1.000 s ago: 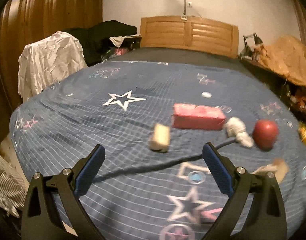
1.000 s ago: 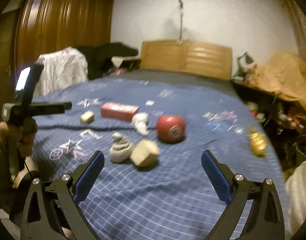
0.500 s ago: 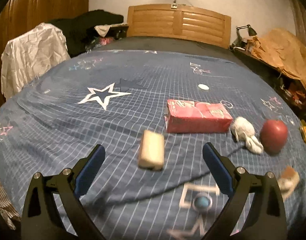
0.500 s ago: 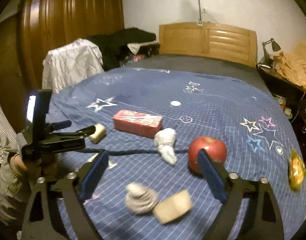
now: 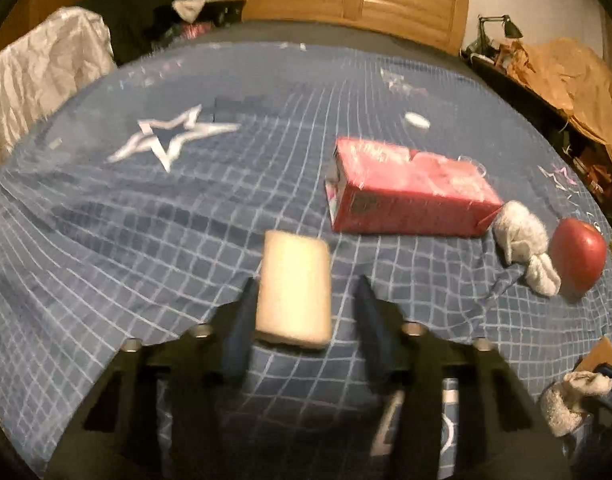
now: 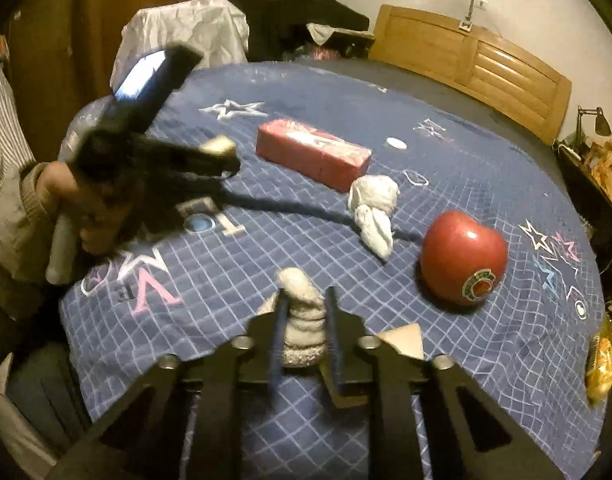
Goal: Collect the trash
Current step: 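Grasp the beige sponge with the left tool while the right tool grasps the white cloth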
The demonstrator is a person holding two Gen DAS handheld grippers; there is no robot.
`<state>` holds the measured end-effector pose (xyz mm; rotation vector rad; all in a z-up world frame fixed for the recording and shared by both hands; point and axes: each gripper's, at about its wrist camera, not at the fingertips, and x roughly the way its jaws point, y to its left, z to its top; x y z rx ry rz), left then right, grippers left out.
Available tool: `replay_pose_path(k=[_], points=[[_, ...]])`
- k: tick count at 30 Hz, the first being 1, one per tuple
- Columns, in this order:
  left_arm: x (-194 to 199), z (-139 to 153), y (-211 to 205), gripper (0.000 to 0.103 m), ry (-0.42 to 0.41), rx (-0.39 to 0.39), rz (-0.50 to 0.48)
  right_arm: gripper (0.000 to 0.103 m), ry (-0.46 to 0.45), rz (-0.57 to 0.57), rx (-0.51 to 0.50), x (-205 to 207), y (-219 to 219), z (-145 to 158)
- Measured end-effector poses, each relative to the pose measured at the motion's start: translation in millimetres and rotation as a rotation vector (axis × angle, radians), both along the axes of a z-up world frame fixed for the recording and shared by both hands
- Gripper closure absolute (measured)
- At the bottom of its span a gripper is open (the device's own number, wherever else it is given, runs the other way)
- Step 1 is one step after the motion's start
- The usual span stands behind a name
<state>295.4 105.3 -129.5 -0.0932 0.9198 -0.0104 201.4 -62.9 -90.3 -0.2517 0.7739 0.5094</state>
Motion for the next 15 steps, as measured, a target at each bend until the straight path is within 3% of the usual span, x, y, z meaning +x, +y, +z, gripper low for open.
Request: replay_pose_path(k=[2, 9, 15], points=[[0, -1, 5, 0.073, -0.001, -0.02, 0.013, 0.09, -0.039, 0.0, 0.078, -10, -7, 21], [-9, 4, 10, 0.075, -0.027, -0.06, 0.011, 0.09, -0.191, -0.02, 0.252, -64, -31, 94], [-50, 35, 6, 0.075, -0.108, -0.021, 0.052, 0.09, -0.238, -0.113, 0.337, -115, -77, 120]])
